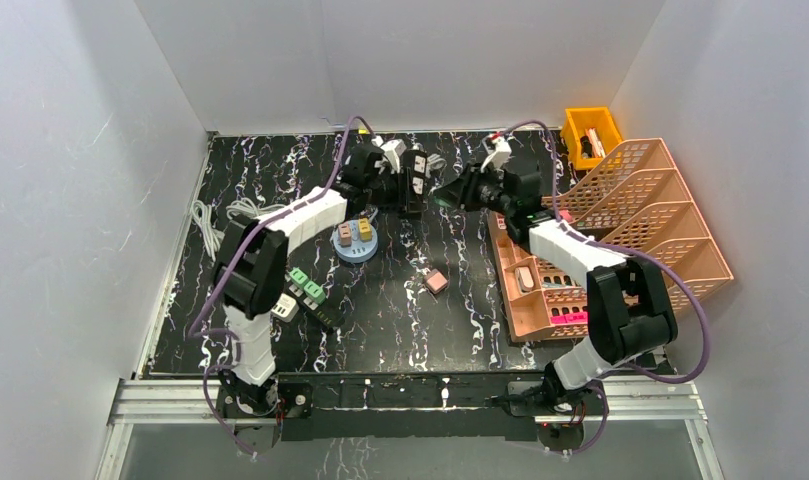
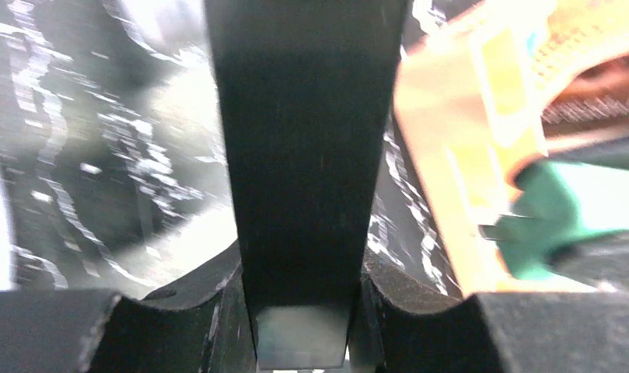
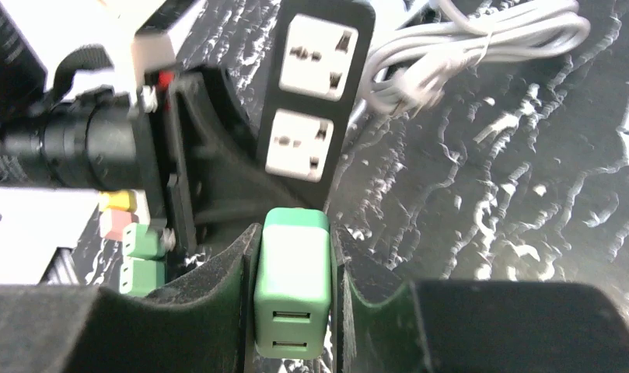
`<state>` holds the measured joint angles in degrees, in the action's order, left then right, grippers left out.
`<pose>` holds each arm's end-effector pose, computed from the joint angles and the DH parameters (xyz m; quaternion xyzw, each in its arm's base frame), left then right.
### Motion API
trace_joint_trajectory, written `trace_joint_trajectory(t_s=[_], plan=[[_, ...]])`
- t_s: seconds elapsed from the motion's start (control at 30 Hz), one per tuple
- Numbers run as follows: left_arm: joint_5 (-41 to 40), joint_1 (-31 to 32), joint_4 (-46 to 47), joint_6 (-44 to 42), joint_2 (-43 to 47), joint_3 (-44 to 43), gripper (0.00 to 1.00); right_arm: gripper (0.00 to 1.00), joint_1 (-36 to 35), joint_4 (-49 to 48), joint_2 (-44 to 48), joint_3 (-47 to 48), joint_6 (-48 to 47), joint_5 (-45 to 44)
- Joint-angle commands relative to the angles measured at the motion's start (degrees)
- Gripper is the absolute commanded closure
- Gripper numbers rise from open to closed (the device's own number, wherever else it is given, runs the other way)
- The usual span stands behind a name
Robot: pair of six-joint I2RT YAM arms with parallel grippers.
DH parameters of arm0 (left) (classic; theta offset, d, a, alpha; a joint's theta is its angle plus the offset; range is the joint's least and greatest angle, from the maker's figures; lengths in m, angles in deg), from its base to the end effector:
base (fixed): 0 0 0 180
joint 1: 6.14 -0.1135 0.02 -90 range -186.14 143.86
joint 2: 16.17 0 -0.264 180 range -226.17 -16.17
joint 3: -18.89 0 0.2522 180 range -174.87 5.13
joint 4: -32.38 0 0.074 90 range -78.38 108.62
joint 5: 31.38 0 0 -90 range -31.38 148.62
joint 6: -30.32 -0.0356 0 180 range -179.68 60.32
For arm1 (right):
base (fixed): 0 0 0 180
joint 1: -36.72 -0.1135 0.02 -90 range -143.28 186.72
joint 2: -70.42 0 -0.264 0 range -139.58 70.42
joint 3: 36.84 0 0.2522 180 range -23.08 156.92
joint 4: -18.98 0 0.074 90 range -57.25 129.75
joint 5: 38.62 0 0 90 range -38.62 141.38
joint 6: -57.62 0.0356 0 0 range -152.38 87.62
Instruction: Pull the plug off the socket
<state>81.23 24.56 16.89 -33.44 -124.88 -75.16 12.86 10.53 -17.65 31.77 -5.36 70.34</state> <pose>0.3723 -0.2370 0.2460 0.1308 0.8454 -0.3825 0.3490 0.3196 0.1540 0.2728 -0.0837 0.7637 0.3843 0.5119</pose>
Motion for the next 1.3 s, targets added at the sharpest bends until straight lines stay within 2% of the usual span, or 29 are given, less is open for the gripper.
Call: trace_joint_trajectory(t_s=[0.0,0.03,0.07,0.1,0.13,0.17,0.2,0.27,0.4,0.5,0.53,0.57,0.63,0.67,0.7,0.73,0.87,0.97,1.0,1.13,1.27], plan=[[-7.25,-4.61,-1.00,-1.89,-7.45,-7.16,1.00,1.00,0.64,4.76,1.54,1.55,-0.14,10.47],[-6.83,-4.61,-1.94,-2.65,-9.12,-9.24,1.00,1.00,-3.22,11.70,3.38,3.13,-5.98,-2.38],[-6.26,-4.60,-2.74,-3.60,-10.81,-11.36,1.00,1.00,-6.44,13.84,5.05,2.47,-9.29,-13.40],[-5.42,-4.59,-3.74,-4.46,-12.71,-13.61,1.00,1.00,-6.95,11.99,6.46,0.47,-9.56,-13.58],[-4.92,-4.59,-4.79,-5.39,-14.51,-16.27,1.00,1.00,-3.34,8.25,7.24,-1.63,-7.32,-6.32],[-3.67,-4.57,-5.84,-6.58,-16.71,-19.20,1.00,1.00,-0.54,3.01,7.14,-3.82,-2.72,4.77],[-1.74,-4.59,-7.01,-7.67,-18.93,-22.46,1.00,1.00,1.23,0.50,6.27,-4.45,0.59,7.71],[2.98,-4.59,-9.54,-10.14,-23.75,-29.74,1.00,1.00,1.00,4.96,4.33,-3.44,-0.18,5.46],[13.11,-4.59,-14.74,-13.34,-34.21,-47.05,1.00,1.00,0.83,4.74,-0.15,-4.36,-0.18,5.32],[15.15,-4.59,-17.47,-14.25,-40.63,-55.52,1.00,1.00,0.70,5.46,-5.24,-3.41,-0.40,7.95],[14.54,-4.67,-18.20,-14.49,-41.84,-56.90,0.95,1.00,0.56,5.76,-7.14,-2.99,-0.43,9.13],[13.61,-4.80,-18.63,-14.71,-42.50,-57.31,0.80,1.00,0.26,6.02,-8.70,-2.47,-0.60,9.74],[11.09,-5.29,-18.83,-15.24,-41.51,-56.01,0.35,1.00,-0.53,5.58,-11.23,-1.92,-0.81,9.99],[9.36,-5.60,-18.83,-15.82,-40.34,-54.73,0.27,1.00,-1.04,5.09,-12.84,-1.48,-0.90,9.77],[7.52,-5.91,-18.89,-16.54,-38.70,-53.35,0.11,1.00,-1.50,4.62,-13.87,-0.98,-0.92,9.65],[5.18,-6.32,-18.88,-17.34,-36.99,-51.76,0.03,1.00,-1.94,4.19,-14.82,-0.41,-0.80,9.58],[-1.44,-8.33,-18.73,-19.07,-28.04,-45.74,0.02,0.98,-3.46,2.78,-18.13,2.83,-0.30,9.43],[-4.23,-10.42,-16.67,-18.94,-19.75,-38.32,0.02,0.63,-5.06,3.32,-20.54,5.76,-1.18,7.91],[-4.64,-11.38,-15.43,-18.64,-16.80,-35.32,0.02,0.54,-5.41,3.85,-21.07,6.80,-1.76,6.86],[-5.54,-14.15,-8.17,-16.48,-3.99,-22.19,0.02,0.30,-8.08,5.15,-21.07,10.21,-4.34,1.29],[-6.46,-17.64,-2.36,-12.98,6.74,-10.29,0.02,0.21,-11.12,5.68,-20.38,13.69,-7.50,-3.88]])
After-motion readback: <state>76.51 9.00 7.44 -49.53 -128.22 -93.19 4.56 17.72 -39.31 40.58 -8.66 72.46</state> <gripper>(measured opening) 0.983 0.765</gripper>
